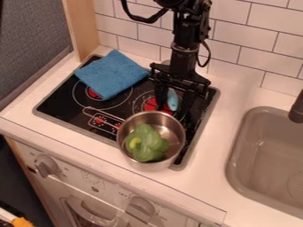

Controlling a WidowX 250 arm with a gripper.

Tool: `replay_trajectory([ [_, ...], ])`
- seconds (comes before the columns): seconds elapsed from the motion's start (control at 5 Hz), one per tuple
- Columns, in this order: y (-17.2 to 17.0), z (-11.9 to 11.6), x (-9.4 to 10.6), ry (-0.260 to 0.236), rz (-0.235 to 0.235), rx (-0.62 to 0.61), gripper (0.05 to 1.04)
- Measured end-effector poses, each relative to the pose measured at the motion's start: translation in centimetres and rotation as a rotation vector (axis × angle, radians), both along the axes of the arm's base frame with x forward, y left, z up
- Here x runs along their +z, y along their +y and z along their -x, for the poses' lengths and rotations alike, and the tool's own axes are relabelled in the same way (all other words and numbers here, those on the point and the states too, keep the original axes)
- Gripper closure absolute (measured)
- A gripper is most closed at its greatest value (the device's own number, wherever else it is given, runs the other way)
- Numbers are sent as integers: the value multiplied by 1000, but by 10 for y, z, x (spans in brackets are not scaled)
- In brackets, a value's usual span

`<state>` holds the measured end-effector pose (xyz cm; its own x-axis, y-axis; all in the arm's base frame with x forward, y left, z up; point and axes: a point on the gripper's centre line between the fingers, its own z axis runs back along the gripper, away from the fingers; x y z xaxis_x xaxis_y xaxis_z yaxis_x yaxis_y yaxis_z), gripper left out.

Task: Move the blue spoon to the bottom left of the stove

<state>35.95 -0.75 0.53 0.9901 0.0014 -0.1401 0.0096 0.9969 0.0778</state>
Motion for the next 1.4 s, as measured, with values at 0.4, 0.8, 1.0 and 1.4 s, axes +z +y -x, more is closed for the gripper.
replay_trajectory([
  [0.4,1,-1,0,-7,-6,-20,760],
  [0.8,30,-1,35,-71,-9,12,760],
  [1.0,70,9,79,-186,-19,42,761],
  [1.4,158,66,69,-158,-67,68,761],
])
